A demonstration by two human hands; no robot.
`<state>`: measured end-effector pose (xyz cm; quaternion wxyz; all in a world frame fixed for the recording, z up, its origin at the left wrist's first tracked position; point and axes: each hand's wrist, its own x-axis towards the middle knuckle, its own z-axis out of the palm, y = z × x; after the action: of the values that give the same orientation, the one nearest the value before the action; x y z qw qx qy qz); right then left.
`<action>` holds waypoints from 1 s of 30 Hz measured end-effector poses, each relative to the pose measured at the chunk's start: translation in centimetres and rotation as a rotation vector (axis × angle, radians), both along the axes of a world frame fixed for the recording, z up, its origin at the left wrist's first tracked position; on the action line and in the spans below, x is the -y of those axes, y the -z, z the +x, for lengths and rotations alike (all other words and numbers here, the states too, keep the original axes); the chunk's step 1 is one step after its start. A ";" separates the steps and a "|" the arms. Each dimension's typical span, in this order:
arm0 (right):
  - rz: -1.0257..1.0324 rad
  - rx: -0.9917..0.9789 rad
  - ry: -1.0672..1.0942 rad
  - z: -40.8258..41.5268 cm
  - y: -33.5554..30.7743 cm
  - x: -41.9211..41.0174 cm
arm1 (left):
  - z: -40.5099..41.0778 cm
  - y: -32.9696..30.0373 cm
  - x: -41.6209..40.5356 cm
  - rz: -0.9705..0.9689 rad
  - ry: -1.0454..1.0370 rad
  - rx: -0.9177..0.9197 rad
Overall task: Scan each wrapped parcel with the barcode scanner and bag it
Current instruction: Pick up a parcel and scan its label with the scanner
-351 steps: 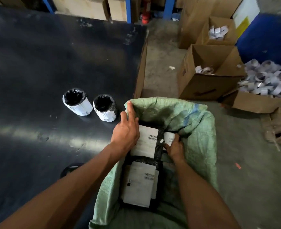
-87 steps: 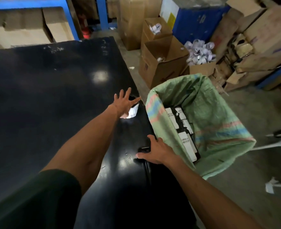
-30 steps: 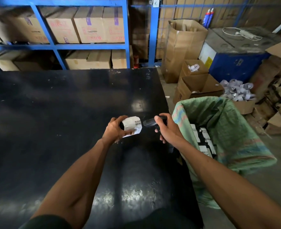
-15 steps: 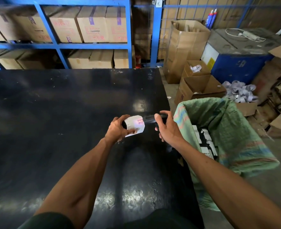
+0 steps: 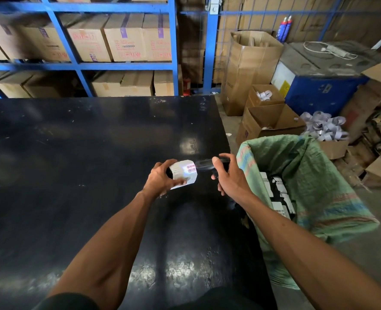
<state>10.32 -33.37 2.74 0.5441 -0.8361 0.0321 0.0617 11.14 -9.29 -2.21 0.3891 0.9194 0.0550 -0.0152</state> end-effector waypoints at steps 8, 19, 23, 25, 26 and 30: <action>0.046 -0.036 -0.015 -0.7 0.5 0.9 | -0.3 0.2 0.3 0.001 -0.006 -0.008; -0.519 -0.192 -0.081 -3.0 5.6 3.4 | -0.8 1.0 0.6 -0.008 -0.003 -0.038; -0.677 -0.274 -0.079 -4.7 7.8 4.1 | -1.3 1.2 1.0 -0.005 -0.003 -0.035; -0.670 -0.295 -0.033 -5.3 8.7 4.1 | -1.5 1.3 1.2 0.004 0.002 -0.040; -0.670 -0.286 -0.015 -5.5 8.9 4.1 | -1.5 1.1 1.4 0.003 0.005 -0.040; -0.647 -0.284 -0.007 -6.2 9.8 4.4 | -2.0 1.7 2.1 0.002 0.020 -0.071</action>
<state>4.15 -37.74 -7.11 0.2410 -0.9484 0.1224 0.1656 9.18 -11.43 -3.91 0.3857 0.9192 0.0596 -0.0516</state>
